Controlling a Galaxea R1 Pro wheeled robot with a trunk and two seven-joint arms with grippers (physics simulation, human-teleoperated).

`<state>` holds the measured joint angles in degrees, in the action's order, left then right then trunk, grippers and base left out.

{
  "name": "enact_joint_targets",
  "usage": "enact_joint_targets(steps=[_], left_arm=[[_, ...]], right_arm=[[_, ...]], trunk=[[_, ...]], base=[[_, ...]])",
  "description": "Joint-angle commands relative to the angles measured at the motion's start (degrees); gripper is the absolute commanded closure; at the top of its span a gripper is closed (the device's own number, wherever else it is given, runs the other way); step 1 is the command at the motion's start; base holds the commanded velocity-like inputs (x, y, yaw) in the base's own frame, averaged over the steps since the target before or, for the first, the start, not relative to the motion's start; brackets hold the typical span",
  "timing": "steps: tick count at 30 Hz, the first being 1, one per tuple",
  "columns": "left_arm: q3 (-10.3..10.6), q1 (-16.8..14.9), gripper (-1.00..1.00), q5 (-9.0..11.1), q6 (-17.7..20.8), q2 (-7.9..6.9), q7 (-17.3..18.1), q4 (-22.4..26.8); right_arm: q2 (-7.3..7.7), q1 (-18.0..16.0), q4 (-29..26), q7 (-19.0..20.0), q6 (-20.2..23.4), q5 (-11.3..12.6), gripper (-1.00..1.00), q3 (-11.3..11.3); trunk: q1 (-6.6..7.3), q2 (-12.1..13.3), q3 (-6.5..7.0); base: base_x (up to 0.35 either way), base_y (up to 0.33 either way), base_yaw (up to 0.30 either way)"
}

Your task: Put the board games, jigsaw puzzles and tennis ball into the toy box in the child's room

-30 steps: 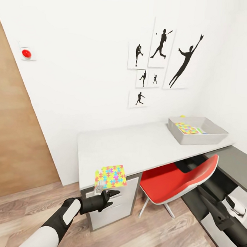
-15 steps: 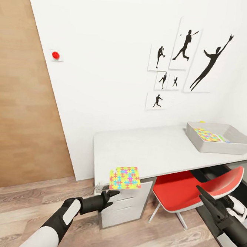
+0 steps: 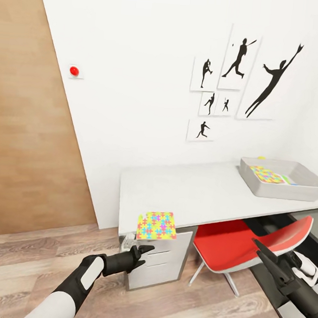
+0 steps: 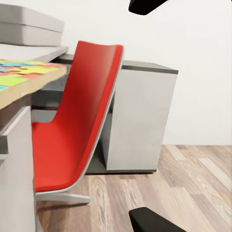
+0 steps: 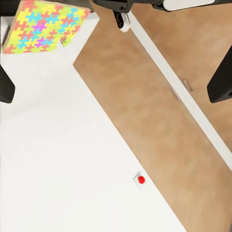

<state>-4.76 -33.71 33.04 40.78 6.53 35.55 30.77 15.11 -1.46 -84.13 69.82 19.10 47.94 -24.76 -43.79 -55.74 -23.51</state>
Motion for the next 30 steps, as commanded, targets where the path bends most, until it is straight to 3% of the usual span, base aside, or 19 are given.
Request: enact_joint_targets(steps=[1,12,26,30], left_arm=[[-0.34,-0.04,-1.0,-0.08,0.36,0.06,0.13,-0.01],[-0.28,-0.04,-1.0,-0.08,0.36,0.09,0.1,-0.01],[-0.49,-0.04,-1.0,-0.15,0.21,0.38,-0.09,0.16],[-0.44,-0.04,-1.0,-0.11,-4.52,2.08,-0.42,0.1]], right_arm=[[0.01,-0.04,0.02,0.14,0.59,0.31,-1.0,0.02],[-0.05,-0.04,0.02,0.14,0.51,0.31,-1.0,0.06],[-0.02,-0.04,-0.4,0.2,0.43,0.32,-1.0,0.13],[0.07,-0.04,-0.26,0.22,0.5,0.44,-1.0,0.15]], trunk=[[0.0,-0.05,-0.06],[0.0,-0.05,-0.06],[0.0,-0.05,-0.06],[0.0,-0.05,-0.06]], base=[[-0.102,-0.274,0.002],[-0.038,-0.235,0.036],[0.049,-0.112,0.074],[0.021,-0.03,0.002]])
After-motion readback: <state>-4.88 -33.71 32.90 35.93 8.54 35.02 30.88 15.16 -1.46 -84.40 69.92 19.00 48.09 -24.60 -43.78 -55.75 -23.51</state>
